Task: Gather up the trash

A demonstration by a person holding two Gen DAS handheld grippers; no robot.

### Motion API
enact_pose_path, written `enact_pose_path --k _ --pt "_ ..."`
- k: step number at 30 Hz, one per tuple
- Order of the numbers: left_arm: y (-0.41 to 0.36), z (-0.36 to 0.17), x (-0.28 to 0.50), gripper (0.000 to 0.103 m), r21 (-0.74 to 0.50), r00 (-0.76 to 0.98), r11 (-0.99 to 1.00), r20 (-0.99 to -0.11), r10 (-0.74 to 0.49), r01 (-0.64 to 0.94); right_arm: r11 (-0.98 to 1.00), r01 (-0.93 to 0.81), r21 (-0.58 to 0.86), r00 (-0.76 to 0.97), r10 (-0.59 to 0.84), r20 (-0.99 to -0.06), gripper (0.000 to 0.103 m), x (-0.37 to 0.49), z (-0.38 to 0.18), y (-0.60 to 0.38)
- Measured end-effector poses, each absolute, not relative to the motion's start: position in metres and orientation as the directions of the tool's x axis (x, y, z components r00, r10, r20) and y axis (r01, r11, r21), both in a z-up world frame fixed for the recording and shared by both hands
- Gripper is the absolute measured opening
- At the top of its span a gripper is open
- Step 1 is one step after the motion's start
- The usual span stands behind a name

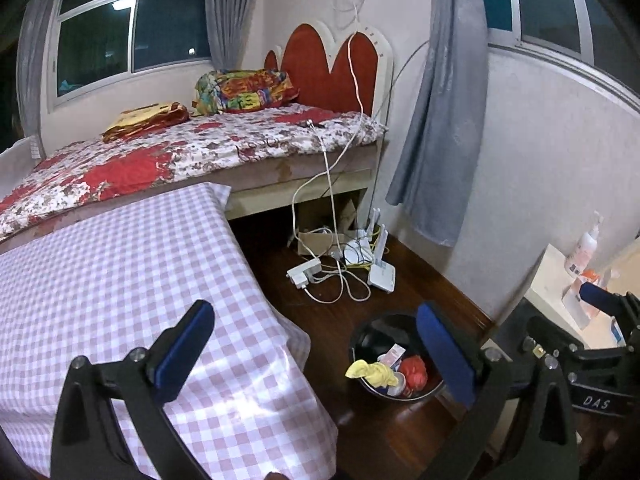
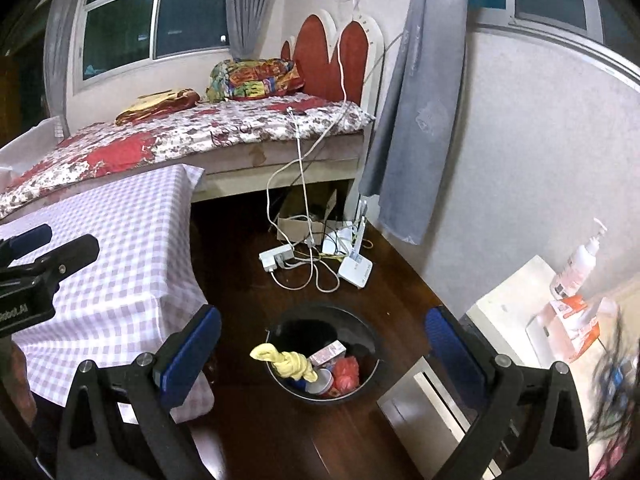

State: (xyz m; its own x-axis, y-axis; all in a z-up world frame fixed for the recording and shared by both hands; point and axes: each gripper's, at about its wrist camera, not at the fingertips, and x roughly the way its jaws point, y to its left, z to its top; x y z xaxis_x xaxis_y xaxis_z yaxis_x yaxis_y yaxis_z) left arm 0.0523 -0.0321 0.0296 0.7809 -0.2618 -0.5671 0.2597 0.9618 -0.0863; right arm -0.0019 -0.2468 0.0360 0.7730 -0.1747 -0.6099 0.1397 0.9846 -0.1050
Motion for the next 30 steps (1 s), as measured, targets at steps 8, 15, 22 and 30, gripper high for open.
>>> enact_pose_path --k 8,15,22,30 --pt "-0.042 0.030 0.046 0.102 -0.073 0.782 0.960 -0.565 -0.262 0.269 0.983 0.159 -0.087 0.775 -0.179 -0.606 0.103 -0.006 0.036 -0.258" --pt "-0.046 0.034 0.041 0.102 -0.059 0.790 0.959 -0.555 -0.263 0.277 0.981 0.175 -0.079 0.777 -0.187 -0.601 0.103 -0.007 0.038 -0.266" --pt "-0.046 0.033 0.041 0.102 -0.062 0.783 0.959 -0.564 -0.264 0.278 0.982 0.171 -0.074 0.775 -0.181 -0.605 0.103 -0.008 0.036 -0.266" --pt "-0.045 0.032 0.040 0.102 -0.064 0.782 0.958 -0.564 -0.265 0.278 0.982 0.170 -0.076 0.774 -0.181 -0.607 0.103 -0.008 0.035 -0.265"
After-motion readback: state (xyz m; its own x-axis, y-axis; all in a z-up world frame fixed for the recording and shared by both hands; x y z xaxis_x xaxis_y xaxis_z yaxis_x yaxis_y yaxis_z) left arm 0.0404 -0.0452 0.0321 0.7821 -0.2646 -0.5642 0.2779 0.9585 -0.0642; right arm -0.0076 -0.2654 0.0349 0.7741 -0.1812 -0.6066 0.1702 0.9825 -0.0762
